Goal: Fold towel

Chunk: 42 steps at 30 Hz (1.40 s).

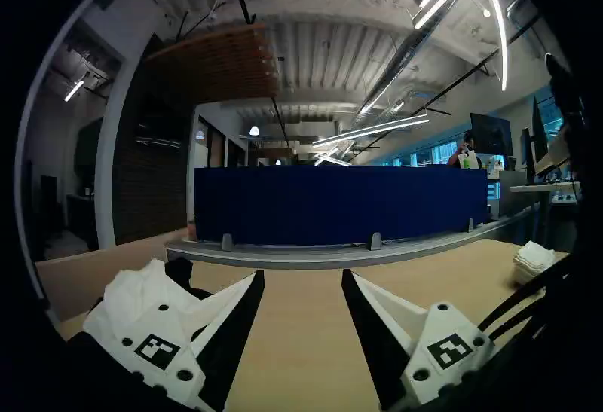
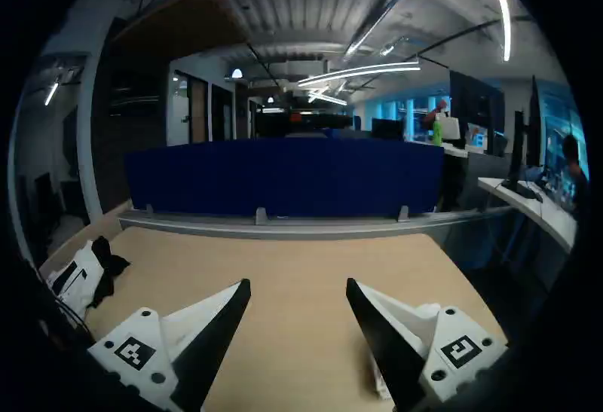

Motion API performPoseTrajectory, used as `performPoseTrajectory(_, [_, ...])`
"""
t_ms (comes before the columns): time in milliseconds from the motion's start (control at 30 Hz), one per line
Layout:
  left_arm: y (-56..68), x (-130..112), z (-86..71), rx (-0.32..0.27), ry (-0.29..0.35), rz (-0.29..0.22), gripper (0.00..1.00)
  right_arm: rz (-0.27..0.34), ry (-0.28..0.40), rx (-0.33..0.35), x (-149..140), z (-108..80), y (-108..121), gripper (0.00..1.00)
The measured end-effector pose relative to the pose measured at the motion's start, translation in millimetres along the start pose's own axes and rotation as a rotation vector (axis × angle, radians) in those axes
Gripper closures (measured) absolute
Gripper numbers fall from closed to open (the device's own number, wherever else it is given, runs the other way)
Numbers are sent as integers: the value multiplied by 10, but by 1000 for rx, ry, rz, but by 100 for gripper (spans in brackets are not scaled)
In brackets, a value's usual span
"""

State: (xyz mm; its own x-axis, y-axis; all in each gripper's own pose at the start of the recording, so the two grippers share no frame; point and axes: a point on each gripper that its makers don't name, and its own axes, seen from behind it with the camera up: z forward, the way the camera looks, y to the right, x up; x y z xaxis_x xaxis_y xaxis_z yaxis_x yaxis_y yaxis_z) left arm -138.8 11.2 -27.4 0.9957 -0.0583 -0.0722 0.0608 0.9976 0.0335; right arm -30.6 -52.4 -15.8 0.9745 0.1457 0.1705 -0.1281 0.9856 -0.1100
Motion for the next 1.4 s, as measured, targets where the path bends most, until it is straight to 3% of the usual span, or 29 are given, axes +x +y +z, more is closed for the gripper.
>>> performPoseTrajectory(467, [-89, -580, 108, 26, -7, -27, 25, 10, 6, 3, -239, 169, 3, 2])
performPoseTrajectory(1000, [-60, -790, 104, 31, -45, 8, 25, 5, 0, 10, -272, 259, 44, 2])
performPoseTrajectory(1400, [-37, -856, 140, 22, -71, 6, 25, 11, 12, 26, -245, 231, 22, 2])
